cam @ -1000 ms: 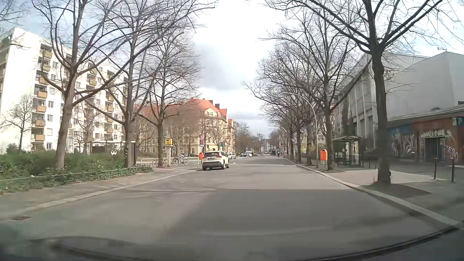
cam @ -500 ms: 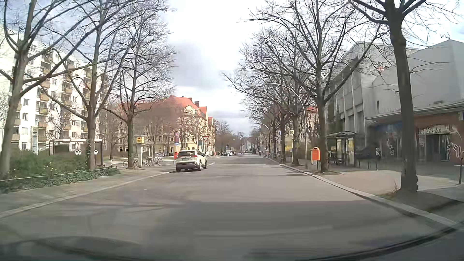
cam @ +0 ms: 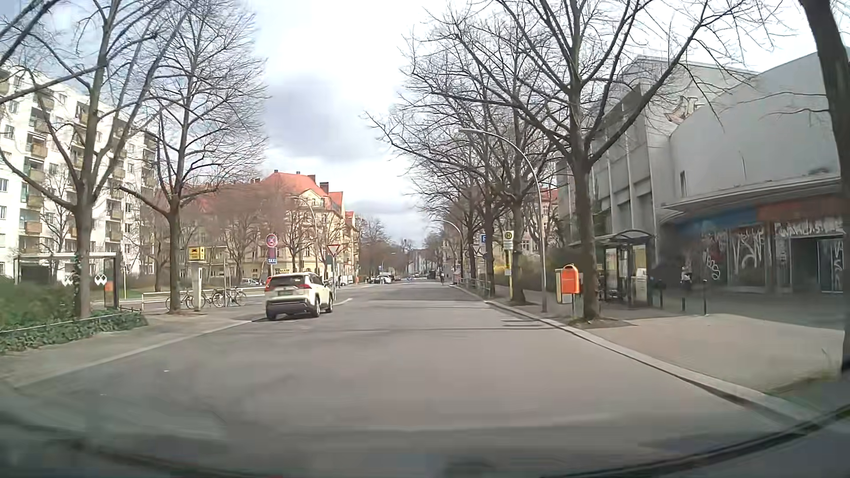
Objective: Follow the waypoints while adhering to traffic rules and regulations
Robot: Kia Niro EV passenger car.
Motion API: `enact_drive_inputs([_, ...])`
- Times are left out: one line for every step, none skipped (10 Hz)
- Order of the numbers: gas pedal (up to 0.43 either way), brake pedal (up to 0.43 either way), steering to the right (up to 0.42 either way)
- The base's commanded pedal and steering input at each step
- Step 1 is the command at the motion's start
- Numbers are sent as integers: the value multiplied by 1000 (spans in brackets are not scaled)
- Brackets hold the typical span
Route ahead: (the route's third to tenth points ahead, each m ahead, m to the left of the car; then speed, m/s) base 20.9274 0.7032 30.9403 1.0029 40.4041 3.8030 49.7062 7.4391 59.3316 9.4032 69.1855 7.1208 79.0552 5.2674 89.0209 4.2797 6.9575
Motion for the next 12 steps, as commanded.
enact_drive_inputs([169,0,38])
enact_drive_inputs([169,0,35])
enact_drive_inputs([138,0,28])
enact_drive_inputs([118,0,20])
enact_drive_inputs([67,0,18])
enact_drive_inputs([47,0,16])
enact_drive_inputs([8,0,12])
enact_drive_inputs([0,0,12])
enact_drive_inputs([0,0,12])
enact_drive_inputs([0,0,8])
enact_drive_inputs([0,0,4])
enact_drive_inputs([0,0,0])
